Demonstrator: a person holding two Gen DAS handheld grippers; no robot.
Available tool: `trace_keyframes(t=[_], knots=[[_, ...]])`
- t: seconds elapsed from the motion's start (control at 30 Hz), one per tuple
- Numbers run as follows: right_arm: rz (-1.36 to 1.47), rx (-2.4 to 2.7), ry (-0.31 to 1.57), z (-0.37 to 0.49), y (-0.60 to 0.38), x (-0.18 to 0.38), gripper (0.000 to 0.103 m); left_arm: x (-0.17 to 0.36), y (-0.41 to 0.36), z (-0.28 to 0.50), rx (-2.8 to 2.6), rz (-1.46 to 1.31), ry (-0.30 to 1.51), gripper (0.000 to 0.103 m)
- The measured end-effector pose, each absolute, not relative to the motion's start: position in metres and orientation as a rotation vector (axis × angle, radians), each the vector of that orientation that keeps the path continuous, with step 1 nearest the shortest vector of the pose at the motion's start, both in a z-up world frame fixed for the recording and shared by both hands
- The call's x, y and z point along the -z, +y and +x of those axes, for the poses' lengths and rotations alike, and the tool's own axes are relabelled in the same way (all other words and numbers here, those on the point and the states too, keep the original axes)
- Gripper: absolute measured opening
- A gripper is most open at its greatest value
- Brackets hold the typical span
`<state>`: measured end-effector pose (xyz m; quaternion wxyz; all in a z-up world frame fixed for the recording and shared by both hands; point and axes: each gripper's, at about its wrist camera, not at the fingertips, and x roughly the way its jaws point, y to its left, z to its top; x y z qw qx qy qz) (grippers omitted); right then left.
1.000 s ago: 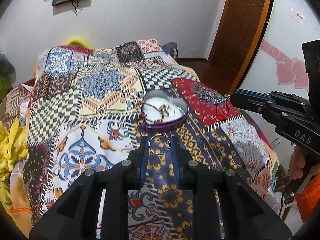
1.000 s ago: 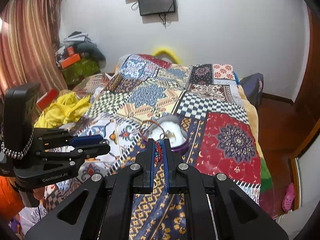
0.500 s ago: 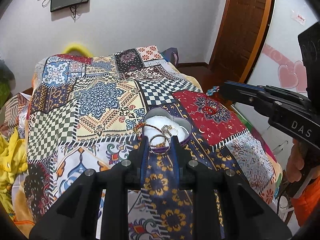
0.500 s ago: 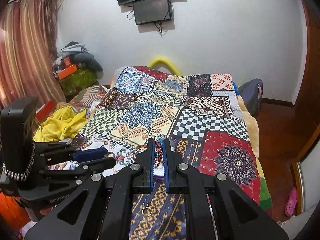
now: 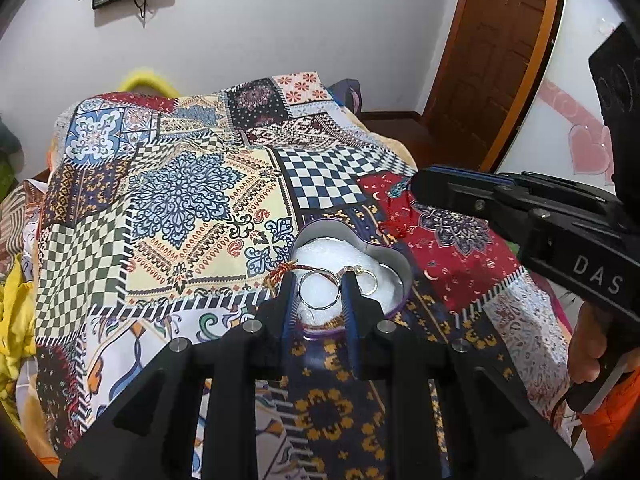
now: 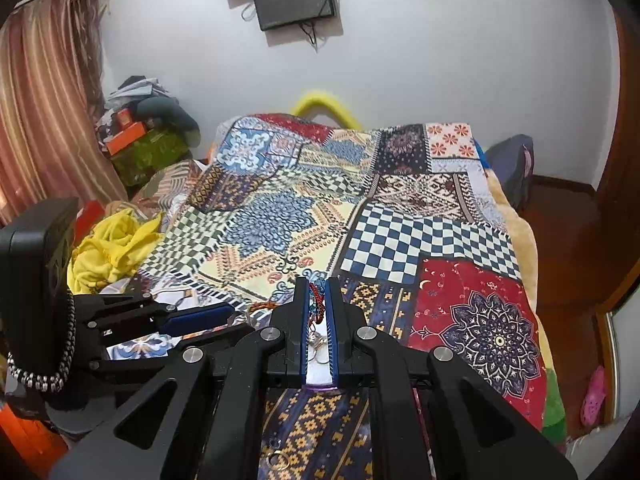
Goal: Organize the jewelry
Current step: 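Carry the red string bracelet into the heart tin and open the right gripper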
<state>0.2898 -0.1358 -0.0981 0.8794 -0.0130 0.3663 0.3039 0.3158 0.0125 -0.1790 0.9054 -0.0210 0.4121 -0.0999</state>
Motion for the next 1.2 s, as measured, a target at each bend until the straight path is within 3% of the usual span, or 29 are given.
trace_keyframes(t=[0.9,1.07,1.2], knots=[[-0.071,-0.655,0.969,0.322,-0.11,0.143,0.008,0.204,0.011,0.333,0.217,-0.048,0.916,0.021],[-0.068,-0.643,0.948,0.316,-0.115,0.134,0.02,0.199,0.01,0.33,0.221,-0.038,0.911,0.021],[-0.077,-0.626,0.912,0.308,-0.12,0.123,0.024,0.193,0.009,0.326,0.222,-0.038,0.904,0.021]])
